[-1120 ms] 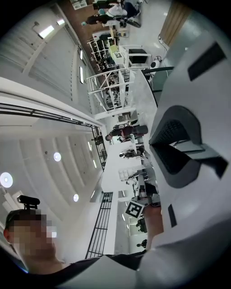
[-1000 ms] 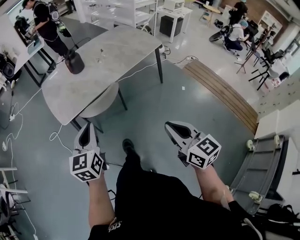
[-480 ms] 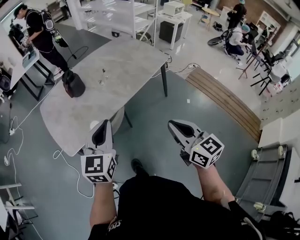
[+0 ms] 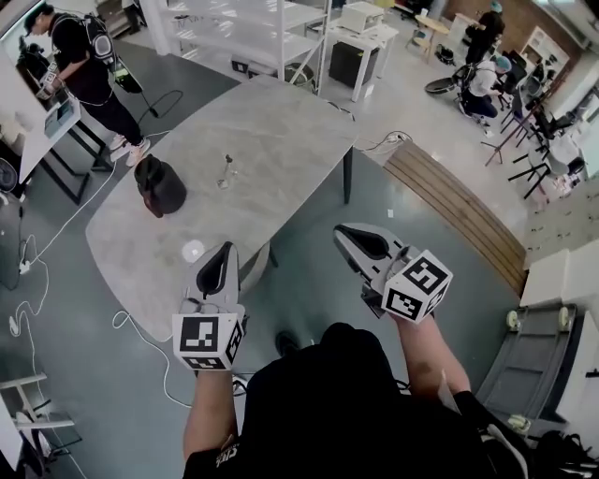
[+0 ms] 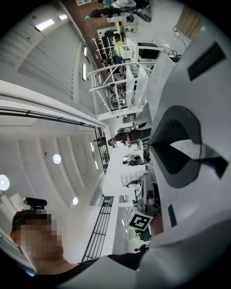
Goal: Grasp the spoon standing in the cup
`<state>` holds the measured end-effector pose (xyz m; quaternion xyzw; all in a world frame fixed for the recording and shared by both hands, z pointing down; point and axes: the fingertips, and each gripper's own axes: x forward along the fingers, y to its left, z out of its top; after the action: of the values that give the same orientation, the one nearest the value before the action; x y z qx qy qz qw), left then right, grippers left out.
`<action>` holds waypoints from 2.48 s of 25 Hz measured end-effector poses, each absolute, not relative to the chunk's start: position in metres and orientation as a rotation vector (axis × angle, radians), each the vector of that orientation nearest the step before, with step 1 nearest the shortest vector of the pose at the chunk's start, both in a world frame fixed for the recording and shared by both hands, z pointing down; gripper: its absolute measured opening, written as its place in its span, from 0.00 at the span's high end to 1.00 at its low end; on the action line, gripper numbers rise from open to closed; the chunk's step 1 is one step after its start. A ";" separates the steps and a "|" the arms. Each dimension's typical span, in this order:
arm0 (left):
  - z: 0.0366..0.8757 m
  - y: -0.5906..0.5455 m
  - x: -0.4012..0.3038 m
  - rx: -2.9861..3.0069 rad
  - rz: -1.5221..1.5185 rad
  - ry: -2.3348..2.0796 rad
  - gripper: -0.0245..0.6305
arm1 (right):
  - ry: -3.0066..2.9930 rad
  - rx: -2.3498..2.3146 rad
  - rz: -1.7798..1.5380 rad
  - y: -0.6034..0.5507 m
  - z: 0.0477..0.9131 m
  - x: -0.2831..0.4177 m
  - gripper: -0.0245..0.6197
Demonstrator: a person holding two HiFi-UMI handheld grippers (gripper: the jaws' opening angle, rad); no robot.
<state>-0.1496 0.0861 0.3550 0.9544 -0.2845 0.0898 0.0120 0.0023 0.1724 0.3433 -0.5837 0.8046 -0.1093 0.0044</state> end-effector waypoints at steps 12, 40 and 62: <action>0.353 -0.025 -0.080 2.924 0.270 -1.040 0.95 | 2.582 -1.825 -0.403 0.083 0.366 0.094 0.97; 0.351 -0.187 -0.021 2.715 0.149 -1.313 0.95 | 2.872 -1.434 -0.452 -0.117 0.373 0.146 0.97; 0.385 -0.272 -0.034 2.523 0.187 -1.503 0.95 | 3.073 -1.091 -0.577 -0.250 0.409 0.111 0.97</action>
<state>-0.0336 -0.2724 0.3847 0.8531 -0.5083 0.0634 0.0993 0.1112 -0.2502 0.4091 -0.3282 0.9247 -0.1735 -0.0848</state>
